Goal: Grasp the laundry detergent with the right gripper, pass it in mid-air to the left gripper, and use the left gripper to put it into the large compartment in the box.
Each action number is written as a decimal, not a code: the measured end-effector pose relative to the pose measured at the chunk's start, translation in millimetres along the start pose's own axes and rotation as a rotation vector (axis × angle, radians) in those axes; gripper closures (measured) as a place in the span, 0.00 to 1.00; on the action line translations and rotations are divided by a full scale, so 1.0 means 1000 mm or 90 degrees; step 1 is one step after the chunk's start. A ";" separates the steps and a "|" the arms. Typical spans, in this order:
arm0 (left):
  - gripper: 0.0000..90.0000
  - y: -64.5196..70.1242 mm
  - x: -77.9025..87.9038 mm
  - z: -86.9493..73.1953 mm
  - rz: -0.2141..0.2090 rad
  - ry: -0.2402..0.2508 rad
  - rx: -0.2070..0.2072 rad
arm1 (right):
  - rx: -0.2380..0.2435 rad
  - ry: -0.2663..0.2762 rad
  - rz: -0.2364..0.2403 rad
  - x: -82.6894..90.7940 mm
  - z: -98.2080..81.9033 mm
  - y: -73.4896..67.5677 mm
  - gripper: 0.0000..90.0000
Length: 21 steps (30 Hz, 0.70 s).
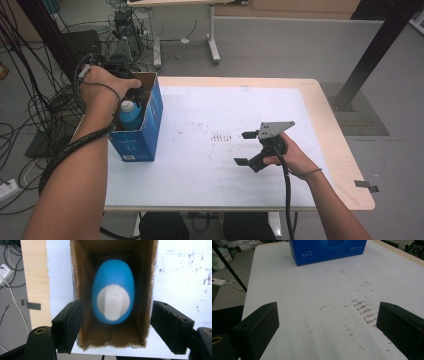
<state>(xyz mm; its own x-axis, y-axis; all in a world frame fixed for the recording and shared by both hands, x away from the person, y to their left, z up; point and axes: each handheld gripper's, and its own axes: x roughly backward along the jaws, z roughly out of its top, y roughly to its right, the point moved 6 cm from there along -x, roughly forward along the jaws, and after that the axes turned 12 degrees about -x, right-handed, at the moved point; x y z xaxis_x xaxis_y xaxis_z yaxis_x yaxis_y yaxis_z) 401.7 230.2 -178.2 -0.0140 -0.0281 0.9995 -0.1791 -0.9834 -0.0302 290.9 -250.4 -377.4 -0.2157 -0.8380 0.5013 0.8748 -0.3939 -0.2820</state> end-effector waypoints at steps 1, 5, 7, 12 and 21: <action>0.26 0.001 0.006 -0.001 0.000 0.004 -0.004 | 0.000 0.000 0.000 0.000 0.000 0.000 0.05; 0.21 0.002 0.015 -0.003 -0.005 0.010 -0.008 | -0.001 0.001 -0.001 0.001 0.000 0.000 0.05; 0.20 0.005 0.025 -0.007 -0.007 0.024 -0.016 | 0.001 0.000 0.000 0.002 0.000 0.000 0.05; 0.18 0.012 0.038 -0.010 -0.003 0.035 -0.037 | 0.001 -0.003 -0.002 0.002 0.000 0.000 0.05; 0.14 0.028 0.051 -0.014 -0.010 0.053 -0.073 | -0.002 -0.007 -0.009 0.004 0.002 0.000 0.04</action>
<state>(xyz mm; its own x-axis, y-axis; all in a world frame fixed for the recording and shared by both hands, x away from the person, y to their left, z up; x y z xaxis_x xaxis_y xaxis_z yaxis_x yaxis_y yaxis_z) 381.7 203.5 -128.0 -0.0908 0.0063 0.9959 -0.2918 -0.9563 -0.0205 290.4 -253.2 -373.7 -0.2224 -0.8281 0.5145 0.8705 -0.4063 -0.2777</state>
